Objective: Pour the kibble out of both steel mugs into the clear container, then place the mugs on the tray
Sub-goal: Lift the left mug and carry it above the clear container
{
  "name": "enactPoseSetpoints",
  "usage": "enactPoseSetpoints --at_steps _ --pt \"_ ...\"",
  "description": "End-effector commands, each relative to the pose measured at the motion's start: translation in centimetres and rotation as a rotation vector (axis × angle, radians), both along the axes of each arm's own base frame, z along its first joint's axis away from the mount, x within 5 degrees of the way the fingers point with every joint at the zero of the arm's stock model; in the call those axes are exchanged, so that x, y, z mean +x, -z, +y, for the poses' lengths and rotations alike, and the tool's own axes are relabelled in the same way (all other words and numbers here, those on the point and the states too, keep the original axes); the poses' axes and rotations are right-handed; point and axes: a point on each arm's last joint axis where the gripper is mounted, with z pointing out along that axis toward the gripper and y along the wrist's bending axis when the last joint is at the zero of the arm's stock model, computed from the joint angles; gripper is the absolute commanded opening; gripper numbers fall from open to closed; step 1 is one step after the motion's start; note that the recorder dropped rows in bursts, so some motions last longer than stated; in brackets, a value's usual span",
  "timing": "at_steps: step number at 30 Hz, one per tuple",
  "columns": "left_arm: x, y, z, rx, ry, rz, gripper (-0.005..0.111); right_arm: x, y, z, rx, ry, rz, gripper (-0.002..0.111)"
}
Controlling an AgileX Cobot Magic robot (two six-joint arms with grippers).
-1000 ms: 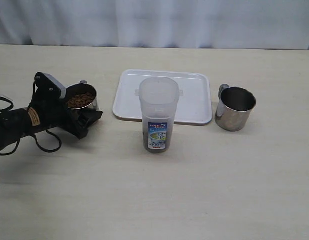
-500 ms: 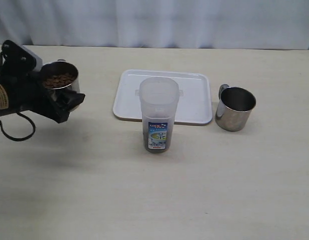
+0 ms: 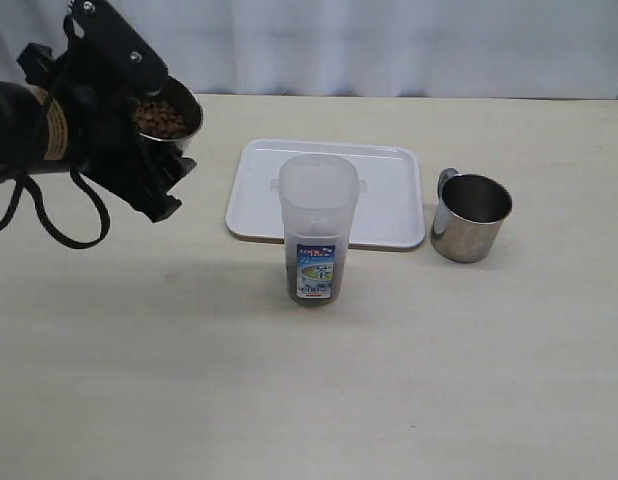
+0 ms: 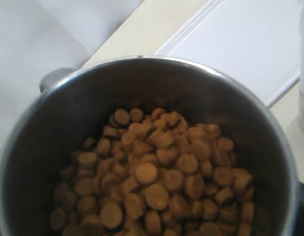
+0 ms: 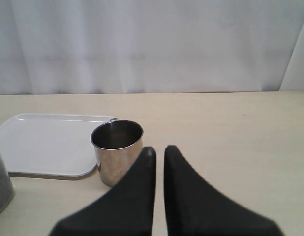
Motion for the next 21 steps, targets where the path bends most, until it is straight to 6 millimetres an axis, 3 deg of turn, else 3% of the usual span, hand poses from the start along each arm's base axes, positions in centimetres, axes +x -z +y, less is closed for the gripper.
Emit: enactPoseSetpoints --at_steps 1,4,8,17,21 --pt "-0.1 -1.9 -0.2 0.131 -0.102 -0.072 0.000 0.0 0.1 0.0 -0.006 -0.004 0.000 0.005" --pt "-0.9 -2.6 -0.9 0.196 -0.178 -0.160 0.000 0.0 0.1 0.0 -0.006 -0.004 0.000 0.005" --pt "-1.8 -2.7 -2.8 0.235 -0.106 -0.214 0.000 0.0 0.1 0.0 -0.006 -0.004 0.000 0.005" --pt "-0.7 -0.9 -5.0 0.255 -0.086 -0.212 0.000 0.0 0.1 0.0 -0.006 -0.004 0.000 0.005" --pt "-0.7 -0.8 -7.1 0.269 -0.017 -0.243 0.000 0.0 0.1 0.0 -0.006 -0.004 0.000 0.005"
